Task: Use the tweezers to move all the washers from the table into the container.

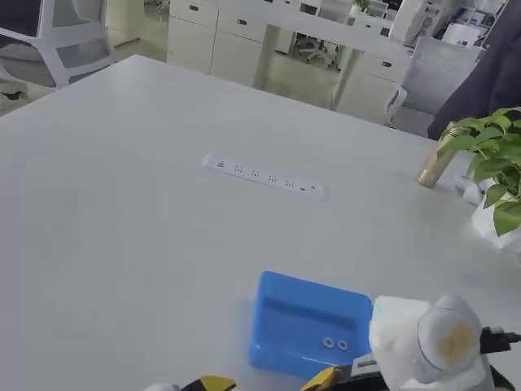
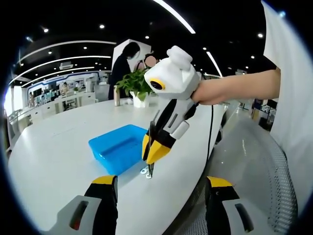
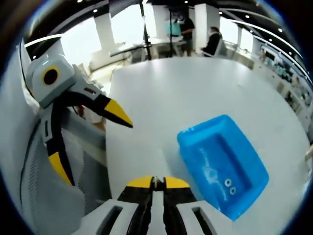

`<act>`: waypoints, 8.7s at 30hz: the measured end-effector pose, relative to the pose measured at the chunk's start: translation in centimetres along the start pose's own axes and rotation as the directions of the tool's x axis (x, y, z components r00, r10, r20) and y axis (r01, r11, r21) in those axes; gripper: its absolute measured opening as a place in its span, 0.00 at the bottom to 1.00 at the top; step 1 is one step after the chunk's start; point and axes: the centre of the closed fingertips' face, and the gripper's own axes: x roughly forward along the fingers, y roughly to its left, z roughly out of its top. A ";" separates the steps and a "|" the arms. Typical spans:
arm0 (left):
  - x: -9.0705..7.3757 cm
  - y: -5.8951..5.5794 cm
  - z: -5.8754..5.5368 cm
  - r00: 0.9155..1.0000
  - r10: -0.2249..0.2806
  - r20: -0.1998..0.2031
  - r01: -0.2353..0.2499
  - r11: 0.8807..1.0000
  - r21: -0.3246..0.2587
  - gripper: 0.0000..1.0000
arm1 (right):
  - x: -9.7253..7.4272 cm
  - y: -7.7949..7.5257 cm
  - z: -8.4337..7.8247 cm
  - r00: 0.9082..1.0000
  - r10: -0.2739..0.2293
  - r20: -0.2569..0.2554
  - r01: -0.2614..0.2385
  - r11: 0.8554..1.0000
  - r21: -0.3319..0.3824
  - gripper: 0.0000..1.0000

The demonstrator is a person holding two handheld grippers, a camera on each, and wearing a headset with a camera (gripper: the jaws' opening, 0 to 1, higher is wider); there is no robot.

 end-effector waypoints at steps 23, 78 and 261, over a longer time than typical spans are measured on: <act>0.0 0.0 -0.1 1.000 0.000 -0.004 0.000 1.000 -0.003 0.73 | 0.4 0.2 -0.1 0.999 -0.024 -0.028 0.021 0.993 -0.117 0.03; 0.0 -0.3 0.1 1.000 -0.015 0.005 0.015 1.000 -0.008 0.70 | -1.7 -11.2 3.5 0.976 -0.201 0.078 0.185 0.967 0.173 0.02; 0.2 -0.8 -0.4 0.999 -0.044 -0.014 0.044 0.999 -0.005 0.67 | -2.5 -9.3 4.6 0.954 -0.261 0.148 0.221 0.945 0.240 0.03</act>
